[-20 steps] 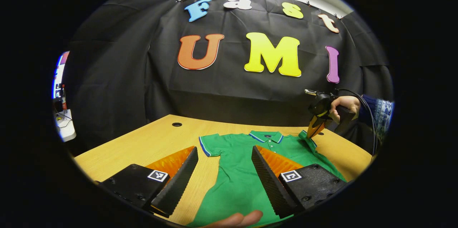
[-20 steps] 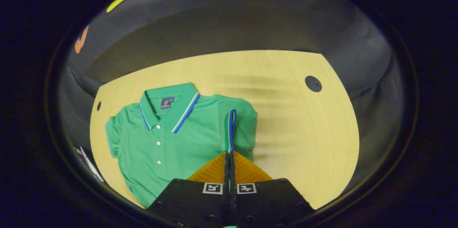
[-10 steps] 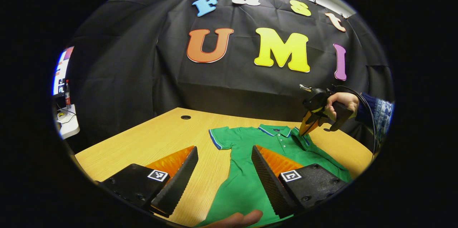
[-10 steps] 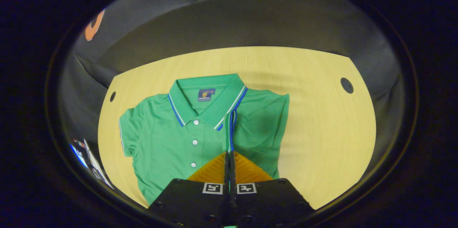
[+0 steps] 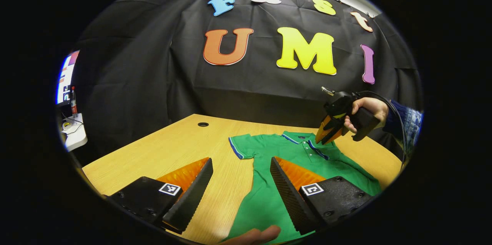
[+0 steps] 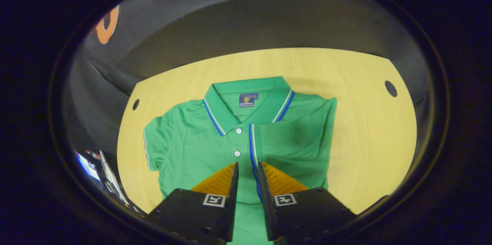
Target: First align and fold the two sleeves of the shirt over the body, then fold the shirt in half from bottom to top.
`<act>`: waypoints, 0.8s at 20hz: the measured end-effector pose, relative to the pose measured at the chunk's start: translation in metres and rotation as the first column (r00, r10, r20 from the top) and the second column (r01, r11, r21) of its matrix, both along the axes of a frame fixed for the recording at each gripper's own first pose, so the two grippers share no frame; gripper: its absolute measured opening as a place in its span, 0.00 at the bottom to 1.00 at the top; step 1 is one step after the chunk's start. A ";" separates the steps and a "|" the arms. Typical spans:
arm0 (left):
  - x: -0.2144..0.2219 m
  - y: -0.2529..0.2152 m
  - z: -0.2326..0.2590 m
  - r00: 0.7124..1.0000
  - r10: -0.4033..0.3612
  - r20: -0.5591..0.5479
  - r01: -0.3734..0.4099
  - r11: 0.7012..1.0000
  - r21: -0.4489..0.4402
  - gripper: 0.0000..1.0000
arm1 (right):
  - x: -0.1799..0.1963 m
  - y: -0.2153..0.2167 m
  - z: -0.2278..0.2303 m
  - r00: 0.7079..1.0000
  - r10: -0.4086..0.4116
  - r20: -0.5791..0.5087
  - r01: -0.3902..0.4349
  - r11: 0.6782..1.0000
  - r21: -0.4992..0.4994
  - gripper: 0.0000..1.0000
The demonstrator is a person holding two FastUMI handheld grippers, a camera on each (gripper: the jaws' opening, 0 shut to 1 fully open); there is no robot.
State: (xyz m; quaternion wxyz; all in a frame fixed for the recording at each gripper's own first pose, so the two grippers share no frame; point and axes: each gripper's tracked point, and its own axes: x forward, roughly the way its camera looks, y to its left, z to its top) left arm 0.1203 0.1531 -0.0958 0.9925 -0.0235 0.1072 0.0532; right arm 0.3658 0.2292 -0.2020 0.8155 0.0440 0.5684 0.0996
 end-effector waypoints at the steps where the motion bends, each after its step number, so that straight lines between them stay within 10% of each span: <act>1: 0.004 0.001 0.000 1.000 -0.001 -0.006 0.001 1.000 0.002 0.98 | -0.001 0.001 0.008 0.999 0.016 0.028 -0.016 1.000 0.001 0.46; 3: 0.017 0.000 -0.004 0.999 -0.017 -0.032 0.017 1.000 0.014 0.98 | -0.002 -0.005 0.019 0.997 0.030 0.073 -0.029 0.999 -0.019 0.92; 4: 0.025 0.000 -0.005 0.999 -0.024 -0.042 0.025 0.999 0.024 0.98 | -0.006 -0.006 0.021 0.996 0.031 0.081 -0.029 0.999 -0.021 0.96; 16: 0.160 0.016 -0.010 0.987 0.003 -0.161 0.001 1.000 0.029 0.97 | -0.064 -0.043 0.119 0.910 0.042 0.412 -0.052 0.999 0.013 0.96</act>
